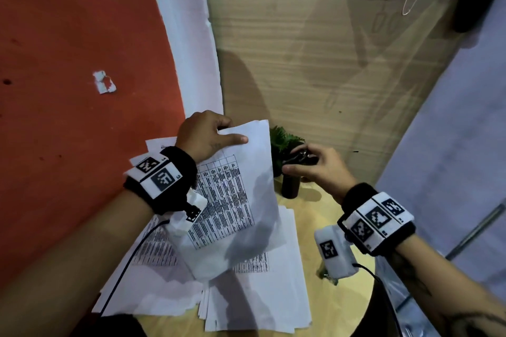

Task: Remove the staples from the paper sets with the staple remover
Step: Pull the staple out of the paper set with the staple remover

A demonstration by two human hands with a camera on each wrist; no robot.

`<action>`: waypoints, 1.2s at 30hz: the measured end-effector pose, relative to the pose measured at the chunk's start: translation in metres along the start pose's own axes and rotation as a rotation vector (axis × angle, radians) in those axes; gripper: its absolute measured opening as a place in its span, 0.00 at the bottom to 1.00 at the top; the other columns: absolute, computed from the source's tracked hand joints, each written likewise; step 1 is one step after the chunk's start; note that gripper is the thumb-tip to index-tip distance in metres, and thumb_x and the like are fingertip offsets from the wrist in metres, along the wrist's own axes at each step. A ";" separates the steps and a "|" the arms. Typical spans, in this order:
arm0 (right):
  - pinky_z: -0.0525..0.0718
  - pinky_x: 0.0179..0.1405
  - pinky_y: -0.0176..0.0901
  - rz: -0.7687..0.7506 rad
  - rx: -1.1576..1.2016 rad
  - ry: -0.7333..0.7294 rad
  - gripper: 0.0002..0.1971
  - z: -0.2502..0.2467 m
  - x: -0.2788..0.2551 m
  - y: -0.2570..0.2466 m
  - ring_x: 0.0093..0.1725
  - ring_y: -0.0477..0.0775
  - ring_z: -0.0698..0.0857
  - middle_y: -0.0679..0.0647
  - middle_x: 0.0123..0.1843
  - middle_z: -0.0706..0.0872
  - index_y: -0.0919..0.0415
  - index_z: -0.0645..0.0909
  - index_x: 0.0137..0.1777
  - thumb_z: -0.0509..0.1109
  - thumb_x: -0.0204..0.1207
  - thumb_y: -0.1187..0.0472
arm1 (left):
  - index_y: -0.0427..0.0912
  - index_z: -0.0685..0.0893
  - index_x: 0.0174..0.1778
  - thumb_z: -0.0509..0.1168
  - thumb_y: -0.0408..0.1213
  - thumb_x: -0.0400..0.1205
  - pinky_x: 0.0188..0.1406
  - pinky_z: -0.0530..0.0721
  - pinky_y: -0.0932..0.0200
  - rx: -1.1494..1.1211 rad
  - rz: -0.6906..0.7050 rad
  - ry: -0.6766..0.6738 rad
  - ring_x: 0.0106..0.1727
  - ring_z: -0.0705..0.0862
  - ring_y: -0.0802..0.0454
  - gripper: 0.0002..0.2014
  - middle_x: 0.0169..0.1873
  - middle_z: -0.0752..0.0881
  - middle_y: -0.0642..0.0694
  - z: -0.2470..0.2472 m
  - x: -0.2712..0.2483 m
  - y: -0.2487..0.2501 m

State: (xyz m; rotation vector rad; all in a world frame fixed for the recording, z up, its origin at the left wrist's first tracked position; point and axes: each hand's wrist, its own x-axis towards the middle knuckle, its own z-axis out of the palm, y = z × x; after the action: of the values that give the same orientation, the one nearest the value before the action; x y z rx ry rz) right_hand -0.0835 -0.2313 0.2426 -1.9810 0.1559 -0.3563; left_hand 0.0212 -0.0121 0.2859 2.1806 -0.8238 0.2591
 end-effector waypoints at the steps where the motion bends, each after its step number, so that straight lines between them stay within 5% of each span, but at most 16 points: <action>1: 0.82 0.32 0.38 0.040 0.161 -0.078 0.14 0.002 -0.003 -0.005 0.40 0.52 0.85 0.54 0.42 0.87 0.59 0.84 0.46 0.82 0.61 0.64 | 0.38 0.86 0.31 0.66 0.72 0.57 0.38 0.81 0.47 0.011 0.012 0.016 0.30 0.81 0.42 0.34 0.24 0.83 0.41 0.002 0.000 0.000; 5: 0.80 0.31 0.37 0.092 0.336 -0.340 0.16 0.016 -0.002 -0.010 0.42 0.49 0.84 0.53 0.60 0.82 0.64 0.86 0.49 0.81 0.60 0.66 | 0.32 0.78 0.26 0.68 0.71 0.58 0.30 0.71 0.51 -0.021 0.053 0.023 0.25 0.71 0.44 0.37 0.22 0.73 0.32 0.006 -0.003 -0.002; 8: 0.80 0.29 0.31 0.100 0.294 -0.377 0.12 0.024 0.000 -0.012 0.35 0.43 0.85 0.49 0.42 0.89 0.59 0.85 0.48 0.78 0.65 0.69 | 0.36 0.67 0.21 0.68 0.69 0.61 0.30 0.62 0.56 -0.029 0.056 0.008 0.25 0.62 0.50 0.35 0.20 0.61 0.43 0.005 -0.005 0.002; 10: 0.78 0.26 0.29 0.079 0.290 -0.359 0.13 0.026 0.000 -0.013 0.34 0.44 0.84 0.50 0.39 0.90 0.59 0.85 0.48 0.78 0.64 0.70 | 0.42 0.64 0.19 0.66 0.69 0.63 0.29 0.59 0.56 -0.018 0.050 -0.009 0.24 0.59 0.52 0.33 0.20 0.58 0.51 0.001 -0.007 -0.001; 13: 0.75 0.22 0.29 0.032 0.349 -0.274 0.14 0.020 0.001 -0.016 0.34 0.46 0.84 0.55 0.41 0.89 0.58 0.86 0.46 0.81 0.59 0.67 | 0.46 0.74 0.19 0.72 0.65 0.64 0.26 0.63 0.59 -0.079 -0.002 -0.038 0.22 0.65 0.55 0.26 0.17 0.65 0.52 -0.016 -0.014 -0.017; 17: 0.69 0.20 0.27 -0.029 0.512 -0.197 0.21 0.005 0.003 -0.020 0.32 0.42 0.84 0.50 0.37 0.90 0.56 0.89 0.41 0.87 0.45 0.56 | 0.42 0.86 0.35 0.76 0.36 0.72 0.24 0.74 0.76 -0.456 -0.205 0.038 0.23 0.80 0.67 0.05 0.21 0.85 0.58 -0.037 -0.050 -0.050; 20: 0.72 0.31 0.32 -0.023 0.685 -0.182 0.32 0.010 0.006 -0.024 0.37 0.41 0.87 0.49 0.40 0.91 0.56 0.88 0.44 0.88 0.36 0.45 | 0.44 0.88 0.40 0.84 0.60 0.47 0.36 0.81 0.64 -0.764 -0.354 0.041 0.33 0.84 0.62 0.31 0.34 0.89 0.56 -0.022 -0.085 -0.084; 22: 0.72 0.33 0.31 0.013 0.802 -0.175 0.33 0.020 0.007 -0.027 0.37 0.41 0.88 0.51 0.40 0.91 0.60 0.85 0.48 0.87 0.40 0.50 | 0.43 0.90 0.37 0.84 0.63 0.41 0.40 0.82 0.57 -0.795 -0.406 0.021 0.39 0.86 0.52 0.35 0.39 0.90 0.49 -0.003 -0.102 -0.092; 24: 0.74 0.22 0.23 0.063 0.896 -0.162 0.27 0.032 0.007 -0.027 0.32 0.39 0.87 0.53 0.36 0.91 0.65 0.82 0.48 0.81 0.47 0.57 | 0.43 0.91 0.34 0.83 0.59 0.50 0.38 0.82 0.59 -0.749 -0.427 0.056 0.37 0.86 0.53 0.27 0.38 0.90 0.49 0.010 -0.108 -0.094; 28: 0.68 0.14 0.26 0.245 0.823 -0.053 0.06 0.053 0.012 0.006 0.42 0.44 0.89 0.52 0.42 0.91 0.62 0.82 0.47 0.71 0.71 0.62 | 0.39 0.84 0.40 0.71 0.29 0.75 0.38 0.83 0.68 -0.659 -0.502 0.235 0.30 0.84 0.65 0.03 0.28 0.89 0.57 0.001 -0.110 -0.125; 31: 0.77 0.22 0.29 0.415 0.701 -0.036 0.16 0.069 0.012 0.064 0.51 0.52 0.84 0.57 0.55 0.87 0.66 0.79 0.60 0.67 0.78 0.56 | 0.40 0.76 0.29 0.69 0.27 0.77 0.20 0.74 0.77 -0.479 -0.626 0.292 0.16 0.76 0.68 0.12 0.13 0.80 0.60 -0.012 -0.115 -0.161; 34: 0.81 0.35 0.37 0.593 0.558 -0.059 0.05 0.089 -0.006 0.126 0.44 0.51 0.82 0.51 0.44 0.86 0.57 0.78 0.50 0.68 0.78 0.57 | 0.40 0.68 0.24 0.73 0.33 0.75 0.10 0.64 0.75 -0.353 -0.790 0.207 0.08 0.68 0.64 0.20 0.06 0.70 0.57 -0.023 -0.118 -0.215; 36: 0.80 0.39 0.42 0.685 0.488 -0.067 0.07 0.102 -0.022 0.163 0.44 0.53 0.82 0.54 0.43 0.86 0.56 0.75 0.43 0.71 0.76 0.59 | 0.29 0.76 0.31 0.76 0.42 0.72 0.17 0.67 0.69 -0.264 -0.892 0.117 0.15 0.72 0.57 0.21 0.13 0.76 0.50 -0.023 -0.119 -0.247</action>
State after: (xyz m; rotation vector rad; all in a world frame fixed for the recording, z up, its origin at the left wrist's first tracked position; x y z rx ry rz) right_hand -0.0635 -0.2059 0.0517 -1.3520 0.6220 0.1147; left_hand 0.0878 0.1826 0.1033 2.0375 0.2128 -0.1650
